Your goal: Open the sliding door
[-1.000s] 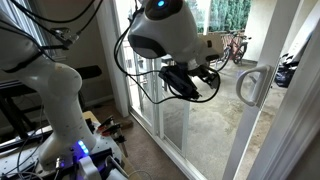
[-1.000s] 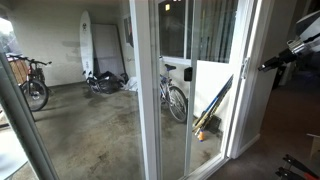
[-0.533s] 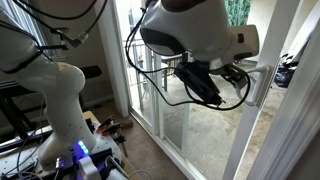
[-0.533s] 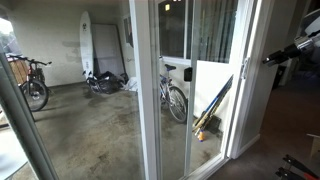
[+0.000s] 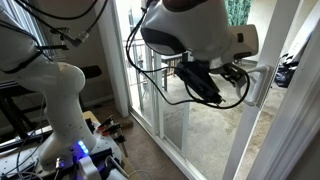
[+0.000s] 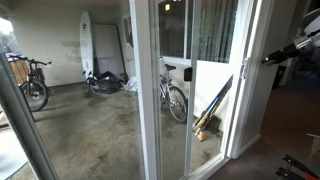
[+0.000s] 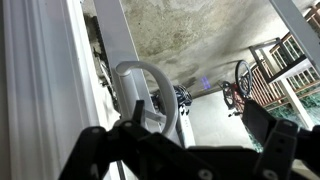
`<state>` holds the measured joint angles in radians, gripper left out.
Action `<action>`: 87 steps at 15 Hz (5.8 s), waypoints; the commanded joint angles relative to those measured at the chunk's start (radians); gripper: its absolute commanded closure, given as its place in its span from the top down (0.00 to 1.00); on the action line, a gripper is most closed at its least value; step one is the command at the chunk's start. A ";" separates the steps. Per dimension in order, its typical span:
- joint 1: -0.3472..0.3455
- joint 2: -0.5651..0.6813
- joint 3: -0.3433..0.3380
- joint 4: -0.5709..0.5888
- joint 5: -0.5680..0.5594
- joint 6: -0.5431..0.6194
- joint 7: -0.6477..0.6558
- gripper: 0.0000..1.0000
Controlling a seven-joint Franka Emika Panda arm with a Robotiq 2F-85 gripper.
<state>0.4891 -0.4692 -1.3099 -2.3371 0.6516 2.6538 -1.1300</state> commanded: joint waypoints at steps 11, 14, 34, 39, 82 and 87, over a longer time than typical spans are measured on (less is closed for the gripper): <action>0.224 -0.201 -0.164 0.054 -0.075 0.123 -0.013 1.00; 0.311 -0.248 -0.232 0.080 -0.173 0.190 0.036 1.00; 0.521 -0.359 -0.431 0.158 -0.645 0.297 0.342 1.00; 0.579 -0.458 -0.465 0.178 -0.753 0.271 0.343 1.00; 0.803 -0.543 -0.509 -0.003 -1.015 0.637 0.383 1.00; 0.855 -0.504 -0.532 -0.039 -1.005 0.691 0.392 1.00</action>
<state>1.2773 -1.0505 -1.8401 -2.2976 -0.3831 3.3232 -0.7933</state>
